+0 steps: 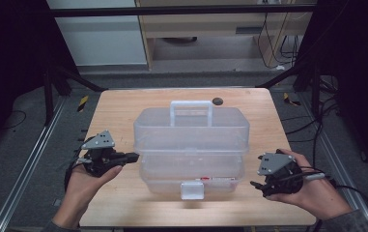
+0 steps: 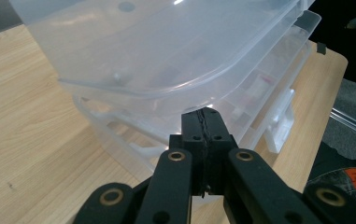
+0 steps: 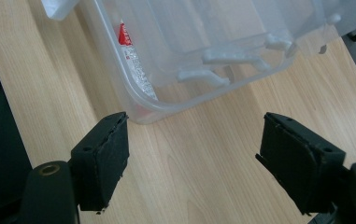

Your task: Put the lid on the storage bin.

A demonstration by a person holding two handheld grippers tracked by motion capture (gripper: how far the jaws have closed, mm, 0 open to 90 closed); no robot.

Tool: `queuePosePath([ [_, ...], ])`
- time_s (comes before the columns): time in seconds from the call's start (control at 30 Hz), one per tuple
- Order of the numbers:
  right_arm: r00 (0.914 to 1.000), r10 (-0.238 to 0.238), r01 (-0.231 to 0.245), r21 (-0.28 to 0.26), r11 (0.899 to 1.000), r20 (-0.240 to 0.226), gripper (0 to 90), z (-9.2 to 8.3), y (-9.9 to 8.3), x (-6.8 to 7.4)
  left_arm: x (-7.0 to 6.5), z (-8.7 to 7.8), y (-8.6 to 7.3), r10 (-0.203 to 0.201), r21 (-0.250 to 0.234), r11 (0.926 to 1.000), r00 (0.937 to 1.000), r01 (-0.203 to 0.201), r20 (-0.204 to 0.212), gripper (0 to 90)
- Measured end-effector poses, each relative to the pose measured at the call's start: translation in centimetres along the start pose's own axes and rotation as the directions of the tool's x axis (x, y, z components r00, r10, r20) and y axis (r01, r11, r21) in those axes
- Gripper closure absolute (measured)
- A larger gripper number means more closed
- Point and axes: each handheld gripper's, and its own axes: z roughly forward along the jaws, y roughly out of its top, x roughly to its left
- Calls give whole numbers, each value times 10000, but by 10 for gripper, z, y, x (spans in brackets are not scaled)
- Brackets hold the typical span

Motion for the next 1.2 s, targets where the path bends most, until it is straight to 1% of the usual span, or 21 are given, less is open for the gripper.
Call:
queuePosePath([
  [0.07, 10000, 80, -80, 18, 10000, 24, 235, 0, -3, -1, 2, 0, -5, -119, -44, 9999, 9999, 118, -65, 895],
  [0.1, 9999, 162, -162, -5, 9999, 35, 234, 1, -4, -1, 4, 0, -7, -161, 11, 9999, 9999, 161, -40, 895],
  [0.17, 9997, 229, -229, 25, 9997, 45, 234, 1, -7, -1, 5, 2, -10, -205, 45, 9998, 9997, 206, -135, 895],
  [0.2, 9996, 272, -272, 10, 9996, 42, 234, 1, -8, -1, 5, 2, -12, -158, 97, 9998, 9997, 160, -163, 895],
  [0.3, 9991, 410, -410, 52, 9991, 66, 233, 3, -13, -2, 5, 4, -17, -168, 90, 9998, 9998, 169, -104, 895],
  [0.43, 9981, 608, -609, 82, 9981, 118, 233, 5, -18, -5, 7, 7, -22, -300, 88, 9995, 9995, 301, -62, 895],
  [0.57, 9965, 814, -815, 58, 9967, 189, 233, 9, -21, -6, 6, 9, -23, -290, 113, 9995, 9996, 290, 6, 896],
  [0.63, 9961, 854, -855, 60, 9963, 207, 233, 11, -22, -7, 5, 9, -23, -301, 90, 9995, 9995, 301, -30, 896],
  [0.7, 9954, 934, -935, 54, 9956, 227, 232, 12, -22, -7, 5, 9, -23, -204, 142, 9997, 9998, 205, -31, 896],
  [0.77, 9933, 1109, -1111, 49, 9938, 326, 220, 15, -23, -7, 5, 9, -24, -207, 138, 9997, 9998, 207, -14, 896],
  [0.83, 9905, 1280, -1290, 157, 9915, 497, 204, 19, -25, -8, 5, 9, -25, -212, 180, 9996, 9998, 212, 8, 896],
  [0.9, 9848, 1567, -1589, 238, 9870, 753, 188, 26, -27, -10, 5, 10, -26, -199, 235, 9995, 9998, 199, 14, 895],
  [0.97, 9762, 1910, -1950, 309, 9803, 1025, 175, 33, -30, -13, 6, 9, -26, -134, 283, 9995, 9999, 135, -31, 895],
  [1.0, 9704, 2107, -2158, 322, 9759, 1178, 175, 37, -32, -15, 6, 9, -26, -96, 303, 9995, 9999, 99, -88, 894],
  [1.03, 9660, 2238, -2299, 340, 9726, 1295, 175, 40, -33, -17, 8, 8, -27, -40, 316, 9995, 9996, 49, -283, 891],
  [1.1, 9457, 2804, -2895, 335, 9566, 1643, 178, 47, -38, -22, 15, 6, -30, 1, 326, 9995, 9973, 23, -737, 885],
  [1.13, 9351, 3046, -3150, 305, 9486, 1813, 179, 50, -40, -24, 19, 6, -32, -58, 363, 9993, 9953, 94, -968, 881],
  [1.17, 9269, 3220, -3333, 280, 9424, 1930, 179, 53, -42, -26, 26, 6, -35, -57, 470, 9988, 9903, 123, -1387, 878],
  [1.2, 9106, 3588, -3703, 193, 9287, 2051, 180, 58, -45, -28, 30, 7, -37, -66, 534, 9985, 9864, 156, -1641, 867],
])
